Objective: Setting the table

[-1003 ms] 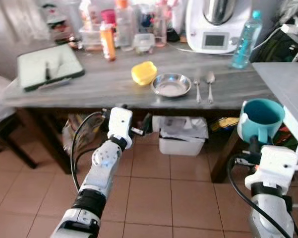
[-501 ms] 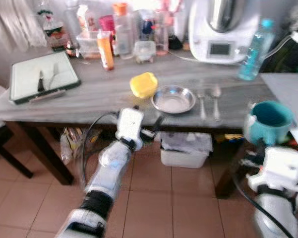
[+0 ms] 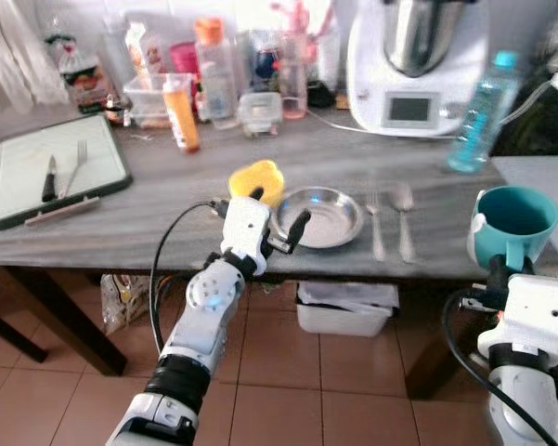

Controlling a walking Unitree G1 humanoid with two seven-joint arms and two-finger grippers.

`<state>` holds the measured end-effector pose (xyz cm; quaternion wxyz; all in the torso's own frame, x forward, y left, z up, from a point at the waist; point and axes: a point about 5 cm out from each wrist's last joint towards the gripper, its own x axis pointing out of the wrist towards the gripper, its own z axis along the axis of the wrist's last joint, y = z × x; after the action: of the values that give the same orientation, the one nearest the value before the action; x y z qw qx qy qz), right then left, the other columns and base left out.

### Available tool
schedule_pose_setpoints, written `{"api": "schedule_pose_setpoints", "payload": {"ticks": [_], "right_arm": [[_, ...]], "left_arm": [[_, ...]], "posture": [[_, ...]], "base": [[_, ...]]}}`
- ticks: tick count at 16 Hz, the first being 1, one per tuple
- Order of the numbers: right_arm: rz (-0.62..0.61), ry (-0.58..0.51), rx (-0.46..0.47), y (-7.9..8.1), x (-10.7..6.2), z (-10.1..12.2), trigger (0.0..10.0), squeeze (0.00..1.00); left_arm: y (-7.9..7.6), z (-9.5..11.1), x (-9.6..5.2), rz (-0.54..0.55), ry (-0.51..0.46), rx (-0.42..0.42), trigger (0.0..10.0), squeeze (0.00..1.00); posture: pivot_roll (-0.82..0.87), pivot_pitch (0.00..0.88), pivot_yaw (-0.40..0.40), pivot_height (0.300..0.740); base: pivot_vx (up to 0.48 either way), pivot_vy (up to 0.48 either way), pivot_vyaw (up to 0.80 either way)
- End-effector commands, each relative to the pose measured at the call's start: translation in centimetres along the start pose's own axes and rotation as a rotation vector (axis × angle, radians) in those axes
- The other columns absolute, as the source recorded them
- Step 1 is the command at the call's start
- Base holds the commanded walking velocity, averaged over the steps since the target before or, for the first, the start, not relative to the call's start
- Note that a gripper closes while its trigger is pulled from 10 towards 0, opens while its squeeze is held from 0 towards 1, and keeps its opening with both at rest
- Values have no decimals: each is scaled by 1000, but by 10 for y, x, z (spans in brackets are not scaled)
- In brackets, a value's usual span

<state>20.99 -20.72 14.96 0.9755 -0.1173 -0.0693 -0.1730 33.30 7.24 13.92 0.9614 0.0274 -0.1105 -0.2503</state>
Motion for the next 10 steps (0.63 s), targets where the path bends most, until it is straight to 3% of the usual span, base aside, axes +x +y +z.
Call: {"api": "schedule_pose_setpoints", "payload": {"ticks": [1,4,7,10], "right_arm": [[14,-28,3,2,1,6,10000,0],[13,-30,-3,1,0,6,10000,0],[6,-23,-10,-4,-4,4,10000,0],[13,-12,-14,-5,-7,1,10000,0]], "left_arm": [[8,1,-5,17,0,12,10000,0],[18,8,-16,31,-39,30,10000,0],[36,-2,-43,55,16,85,10000,0],[42,-8,-60,77,54,123,10000,0]], "posture": [[-71,65,36,740],[-69,60,39,740],[-58,51,38,740],[-47,50,32,740]], "base": [[0,0,0],[0,0,0],[0,0,0],[0,0,0]]}}
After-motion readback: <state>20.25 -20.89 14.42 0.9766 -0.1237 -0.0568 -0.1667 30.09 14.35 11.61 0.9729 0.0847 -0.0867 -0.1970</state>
